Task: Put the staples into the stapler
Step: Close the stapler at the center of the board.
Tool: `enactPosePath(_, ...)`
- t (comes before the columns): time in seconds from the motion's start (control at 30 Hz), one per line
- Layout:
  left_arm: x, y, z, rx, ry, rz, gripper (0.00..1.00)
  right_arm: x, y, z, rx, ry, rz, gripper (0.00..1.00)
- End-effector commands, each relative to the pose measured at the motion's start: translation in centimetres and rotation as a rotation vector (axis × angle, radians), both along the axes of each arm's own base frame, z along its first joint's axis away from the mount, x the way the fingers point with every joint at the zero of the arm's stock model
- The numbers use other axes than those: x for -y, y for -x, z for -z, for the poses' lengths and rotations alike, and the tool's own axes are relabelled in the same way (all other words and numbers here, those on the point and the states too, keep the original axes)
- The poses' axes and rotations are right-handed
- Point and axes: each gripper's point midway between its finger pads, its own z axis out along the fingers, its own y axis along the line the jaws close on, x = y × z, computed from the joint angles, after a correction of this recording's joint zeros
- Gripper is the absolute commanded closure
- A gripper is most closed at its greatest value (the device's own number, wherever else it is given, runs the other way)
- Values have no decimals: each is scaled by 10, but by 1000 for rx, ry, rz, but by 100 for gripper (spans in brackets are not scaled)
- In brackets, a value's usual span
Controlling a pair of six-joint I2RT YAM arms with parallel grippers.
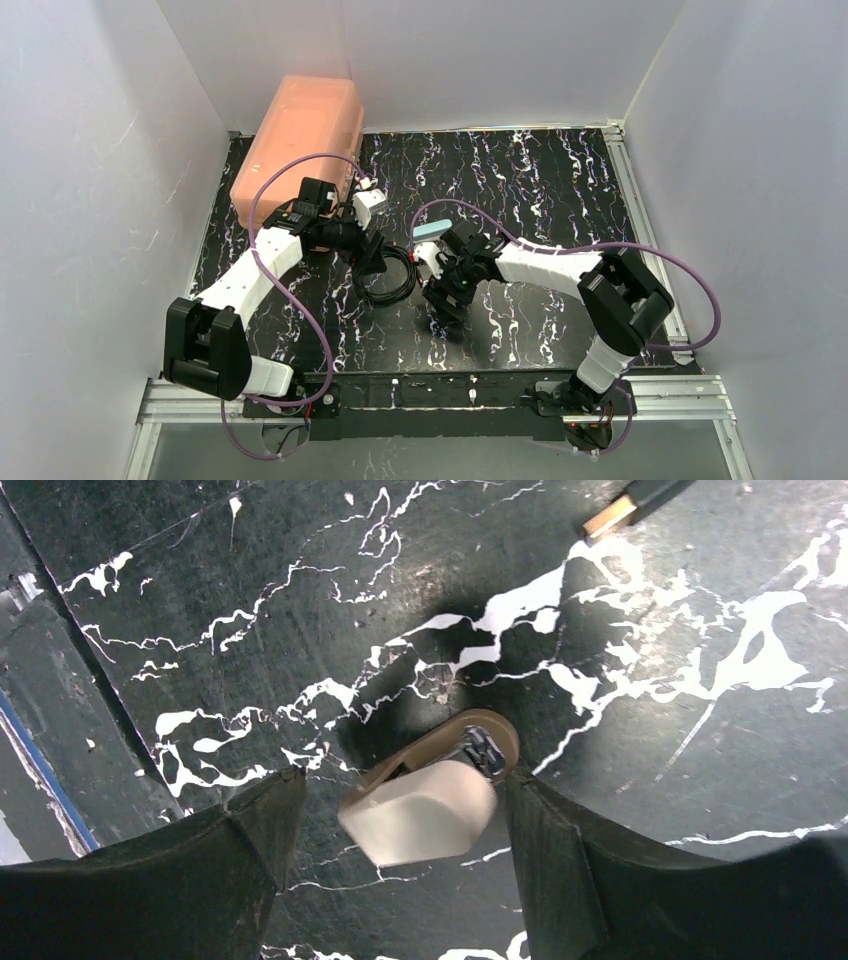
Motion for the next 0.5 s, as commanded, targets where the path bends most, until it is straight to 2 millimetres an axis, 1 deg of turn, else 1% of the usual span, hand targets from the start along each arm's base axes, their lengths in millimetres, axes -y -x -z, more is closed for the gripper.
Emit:
enactPosePath(0.0, 0, -4, -13, 30, 11, -5, 24, -1, 3, 13, -5, 32, 2, 24)
enactPosePath(0.07, -1, -4, -12, 33, 9, -4, 24, 0, -2, 13, 18, 49, 2, 31)
enactPosePath(0.13, -1, -3, -12, 36, 7, -2, 24, 2, -8, 11, 45, 63, 5, 39)
enactPosePath(0.23, -2, -4, -12, 42, 1, -2, 24, 5, -17, 4, 103, 79, -8, 51)
enactPosePath(0.3, -2, -5, -13, 51, 1, -3, 24, 9, -22, 0, 148, 92, -22, 56)
enactPosePath(0.33, -2, -5, -13, 53, 1, -3, 24, 10, -24, -5, 173, 88, -32, 57)
enactPosePath(0.4, -1, -6, -14, 61, 4, -2, 23, 16, -25, -8, 212, 91, -52, 56)
enactPosePath(0.47, -2, -8, -14, 68, 5, -5, 23, 22, -23, -9, 237, 95, -71, 49)
